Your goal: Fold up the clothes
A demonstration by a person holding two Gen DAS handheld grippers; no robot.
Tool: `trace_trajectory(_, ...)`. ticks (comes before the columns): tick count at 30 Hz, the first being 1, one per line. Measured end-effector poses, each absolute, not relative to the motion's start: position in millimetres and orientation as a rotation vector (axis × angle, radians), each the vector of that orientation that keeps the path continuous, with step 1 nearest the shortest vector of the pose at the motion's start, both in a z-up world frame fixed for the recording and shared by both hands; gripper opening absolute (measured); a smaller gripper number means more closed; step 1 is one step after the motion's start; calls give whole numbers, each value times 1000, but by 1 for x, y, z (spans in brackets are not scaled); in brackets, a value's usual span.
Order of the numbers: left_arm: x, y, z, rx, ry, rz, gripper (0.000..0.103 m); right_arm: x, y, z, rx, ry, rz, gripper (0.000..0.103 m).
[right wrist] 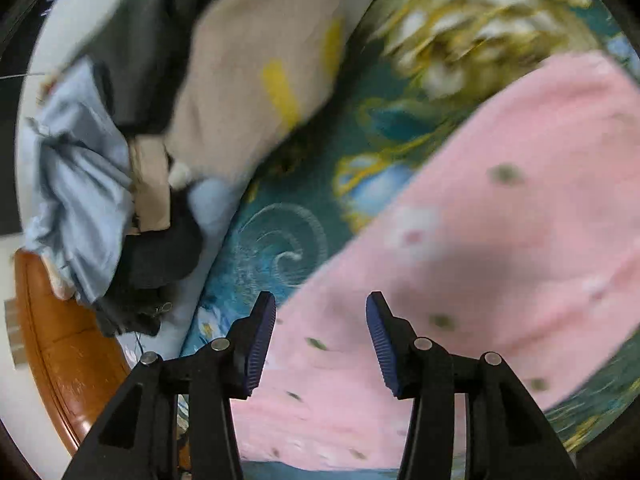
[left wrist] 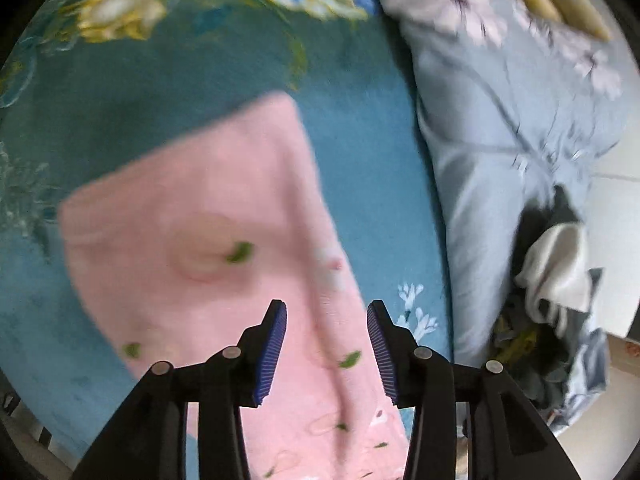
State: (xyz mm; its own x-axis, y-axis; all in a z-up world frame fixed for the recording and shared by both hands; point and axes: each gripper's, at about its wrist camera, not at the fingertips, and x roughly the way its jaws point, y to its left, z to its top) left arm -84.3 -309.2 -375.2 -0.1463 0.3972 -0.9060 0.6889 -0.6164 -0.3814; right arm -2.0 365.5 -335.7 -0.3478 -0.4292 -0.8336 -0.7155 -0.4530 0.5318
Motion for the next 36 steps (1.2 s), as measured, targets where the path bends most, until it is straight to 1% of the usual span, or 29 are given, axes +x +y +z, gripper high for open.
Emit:
trace_trajectory(3, -98, -290, -384, 1933, 1140, -1806, 46, -28, 348, -350, -1691, 1467, 1788, 48)
trace_trajectory(6, -106, -280, -392, 1954, 1062, -1774, 46, -38, 344, -358, -1735, 1320, 1692, 48)
trace_trajectory(9, -108, -276, -398, 1970, 1023, -1744, 45, -36, 347, -367, -1741, 1270, 1608, 48)
trace_trajectory(10, -107, -276, -399, 1973, 1014, -1738, 45, -35, 348, -370, -1749, 1262, 1590, 46)
trace_trajectory(11, -107, -276, -400, 1974, 1009, -1731, 44, -33, 349, -375, -1761, 1252, 1567, 39)
trace_trajectory(12, -106, -276, -401, 1975, 1004, -1725, 43, -31, 350, -379, -1769, 1251, 1550, 35)
trace_trajectory(14, -103, -279, -401, 1961, 1010, -1724, 40, -25, 353, -385, -1778, 1256, 1524, 23)
trace_trajectory(15, -101, -281, -400, 1956, 1014, -1723, 36, -22, 355, -387, -1779, 1261, 1515, 20)
trace_trajectory(16, -100, -283, -399, 1953, 1015, -1728, 28, -18, 357, -390, -1780, 1272, 1509, 12)
trace_trajectory(17, -98, -285, -398, 1950, 1016, -1734, 24, -15, 359, -392, -1778, 1283, 1507, 7)
trace_trajectory(19, -95, -286, -395, 1953, 993, -1758, 9, -6, 365, -393, -1770, 1332, 1520, 4)
trace_trajectory(22, -92, -288, -385, 1944, 1004, -1808, 5, 6, 373, -386, -1737, 1390, 1565, 2)
trace_trajectory(26, -96, -293, -366, 1883, 1041, -1895, 5, 15, 390, -359, -1651, 1476, 1690, 0)
trace_trajectory(29, -100, -290, -375, 1894, 1057, -1860, 5, 5, 407, -342, -1611, 1407, 1790, 0)
trace_trajectory(32, -99, -284, -387, 1916, 1051, -1805, 5, -6, 420, -356, -1656, 1448, 1737, 0)
trace_trajectory(36, -96, -279, -387, 1914, 1028, -1814, 5, -5, 406, -362, -1754, 1392, 1701, 0)
